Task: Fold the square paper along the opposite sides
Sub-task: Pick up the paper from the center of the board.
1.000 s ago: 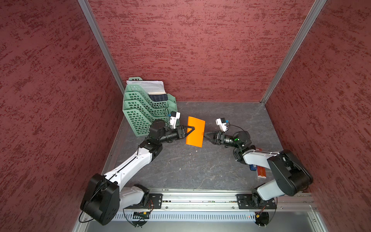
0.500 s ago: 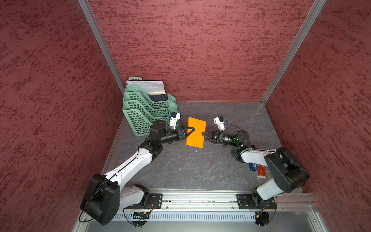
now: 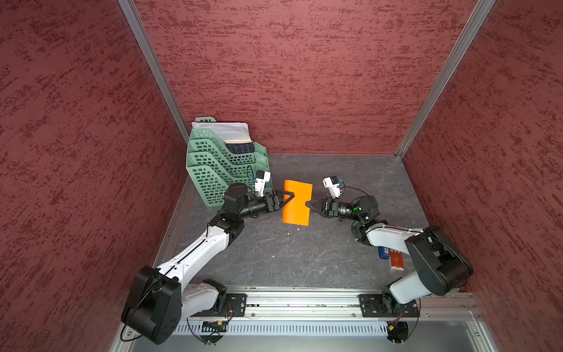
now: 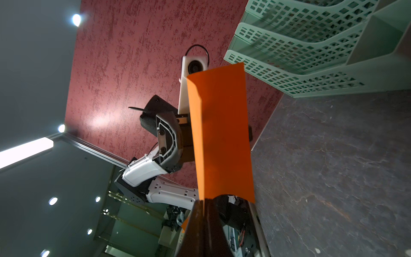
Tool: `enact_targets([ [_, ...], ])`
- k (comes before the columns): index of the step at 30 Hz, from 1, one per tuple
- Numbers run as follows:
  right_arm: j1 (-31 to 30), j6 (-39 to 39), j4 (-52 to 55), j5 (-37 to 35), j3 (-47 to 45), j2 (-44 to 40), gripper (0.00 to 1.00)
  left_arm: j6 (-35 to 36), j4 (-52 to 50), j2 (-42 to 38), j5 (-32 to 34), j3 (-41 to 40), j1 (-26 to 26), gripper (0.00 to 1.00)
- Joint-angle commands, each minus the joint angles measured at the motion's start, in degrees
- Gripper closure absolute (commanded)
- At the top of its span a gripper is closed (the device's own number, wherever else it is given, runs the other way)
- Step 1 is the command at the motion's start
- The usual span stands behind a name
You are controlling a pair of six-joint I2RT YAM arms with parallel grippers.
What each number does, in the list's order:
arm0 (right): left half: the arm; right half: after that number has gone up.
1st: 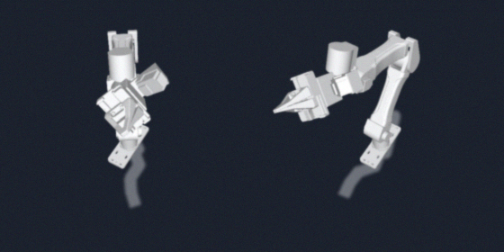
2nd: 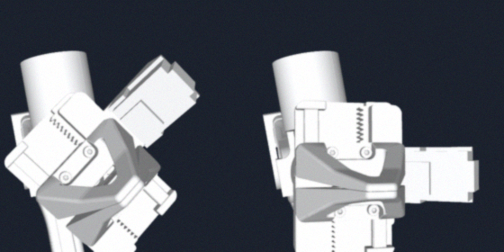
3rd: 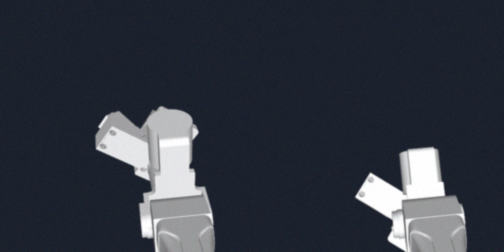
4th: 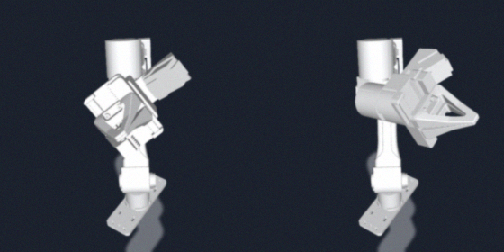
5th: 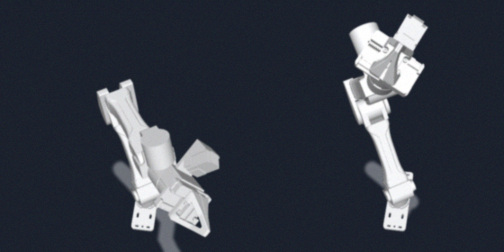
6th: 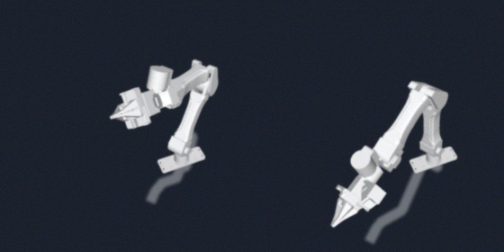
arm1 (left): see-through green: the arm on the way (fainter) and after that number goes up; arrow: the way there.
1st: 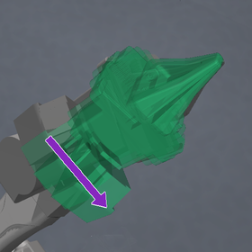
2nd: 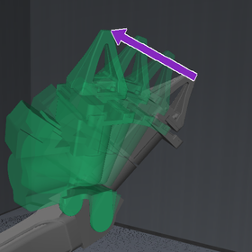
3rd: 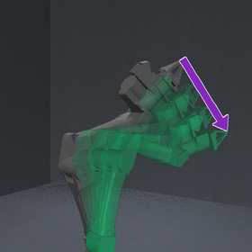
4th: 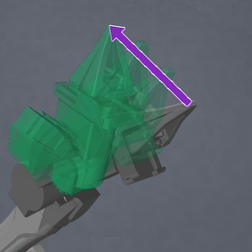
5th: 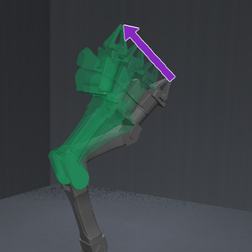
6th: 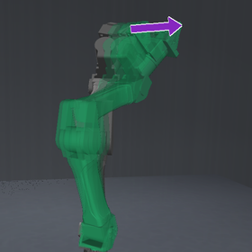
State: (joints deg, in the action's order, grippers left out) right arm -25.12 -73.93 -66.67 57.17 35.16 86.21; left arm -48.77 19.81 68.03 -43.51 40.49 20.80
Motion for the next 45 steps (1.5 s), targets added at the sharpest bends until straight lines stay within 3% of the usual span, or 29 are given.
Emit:
enact_targets([
  [1,1.5,12.2,17.0,5.9,5.4,-5.9,1.0,-3.2,10.4,1.7,-8.0,1.2,-4.0,0.18],
  [5,4.0,21.6,31.3,10.6,12.5,-8.6,1.0,-5.2,16.0,5.9,-17.5,4.6,-7.7,0.13],
  [9,5.6,24.0,35.9,14.1,18.0,-8.6,1.0,-7.6,23.6,7.6,-21.0,4.4,-11.0,0.1],
  [14,6.3,27.3,42.1,17.1,23.8,-7.6,1.0,-10.2,30.5,9.3,-22.2,5.5,-11.0,0.08],
  [22,6.2,21.5,34.8,18.7,26.4,-6.2,1.0,-16.9,42.4,14.8,-23.4,5.6,-10.2,0.06],
  [28,6.2,19.7,33.3,18.9,27.5,-5.2,1.0,-18.3,45.8,16.4,-24.3,5.7,-9.0,0.06],
  [31,6.4,19.8,33.5,19.9,27.3,-4.6,1.0,-18.7,46.2,16.2,-25.0,6.0,-8.4,0.12],
  [34,6.7,19.5,33.1,20.4,26.7,-3.9,1.0,-18.0,44.3,14.9,-25.6,6.0,-8.4,0.26],
  [40,8.5,20.2,35.2,21.5,27.4,-3.9,1.0,-10.4,32.7,10.9,-25.4,5.6,-8.7,0.41],
  [45,9.3,31.0,50.0,21.1,30.1,-5.2,1.0,-9.8,31.8,9.0,-25.4,5.1,-9.2,0.46],
])
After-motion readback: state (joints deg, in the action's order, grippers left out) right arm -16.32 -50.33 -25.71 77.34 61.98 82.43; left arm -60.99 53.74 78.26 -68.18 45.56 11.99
